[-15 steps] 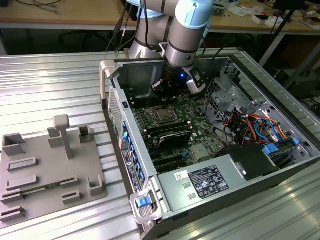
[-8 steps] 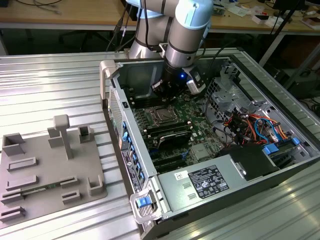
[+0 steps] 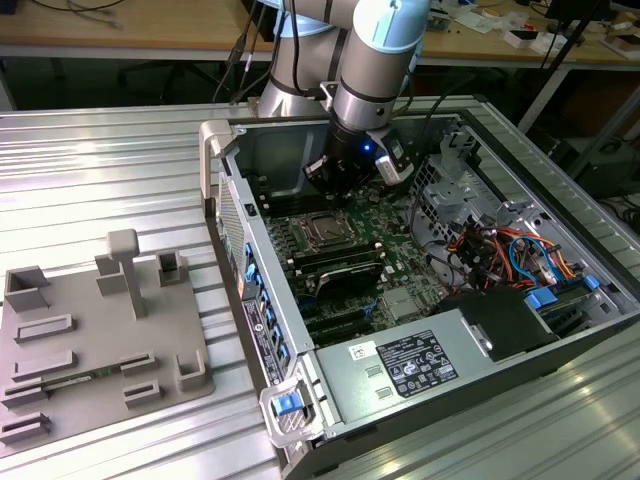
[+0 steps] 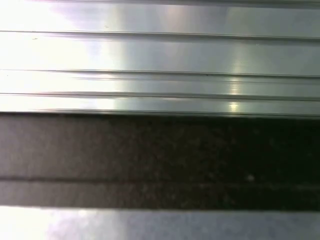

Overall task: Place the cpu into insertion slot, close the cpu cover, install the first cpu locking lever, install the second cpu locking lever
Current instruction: 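Install the second cpu locking lever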

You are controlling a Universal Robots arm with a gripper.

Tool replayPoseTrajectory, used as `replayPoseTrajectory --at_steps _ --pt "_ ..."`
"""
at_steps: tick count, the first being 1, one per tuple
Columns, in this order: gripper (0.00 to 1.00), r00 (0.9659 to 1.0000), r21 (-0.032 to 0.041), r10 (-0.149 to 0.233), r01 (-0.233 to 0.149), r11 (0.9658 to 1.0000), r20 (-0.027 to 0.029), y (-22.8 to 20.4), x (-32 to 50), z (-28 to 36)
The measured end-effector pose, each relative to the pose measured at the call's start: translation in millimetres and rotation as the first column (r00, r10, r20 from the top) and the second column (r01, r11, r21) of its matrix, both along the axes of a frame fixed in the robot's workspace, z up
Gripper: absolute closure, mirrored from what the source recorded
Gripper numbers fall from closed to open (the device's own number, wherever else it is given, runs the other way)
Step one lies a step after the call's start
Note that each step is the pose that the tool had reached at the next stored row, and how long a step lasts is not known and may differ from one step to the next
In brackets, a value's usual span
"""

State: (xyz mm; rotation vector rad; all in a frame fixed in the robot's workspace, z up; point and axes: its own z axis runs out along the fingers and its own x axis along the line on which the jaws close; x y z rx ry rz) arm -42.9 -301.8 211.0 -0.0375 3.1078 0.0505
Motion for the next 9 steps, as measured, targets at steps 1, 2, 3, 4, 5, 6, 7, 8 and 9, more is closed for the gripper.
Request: replayPoseTrajectory --at_steps 1,2,3,4,5,6,7,8,9 --pt "0.89 1.0 0.0 0.0 0.0 1.0 0.0 0.0 0.0 0.0" --pt "0.89 1.0 0.0001 0.0 0.0 1.0 0.0001 -0.2 0.0 0.0" --pt "0.89 1.0 0.0002 0.0 0.0 1.0 0.0 -0.7 0.0 0.0" --pt "0.89 1.0 0.0003 0.0 0.0 1.0 0.0 -1.0 0.0 0.1" --pt "0.89 1.0 0.0005 0.0 0.0 1.0 0.0 -1.9 0.0 0.0" --pt "0.89 1.0 0.0007 0.0 0.0 1.0 0.0 -2.5 0.0 0.0" --pt "0.89 1.0 0.0008 0.0 0.0 1.0 0.0 -3.1 0.0 0.0" --pt "0.89 1.0 0.0007 0.0 0.0 1.0 0.0 -3.8 0.0 0.0" --pt "0.89 1.0 0.0007 0.0 0.0 1.0 0.0 -4.3 0.0 0.0"
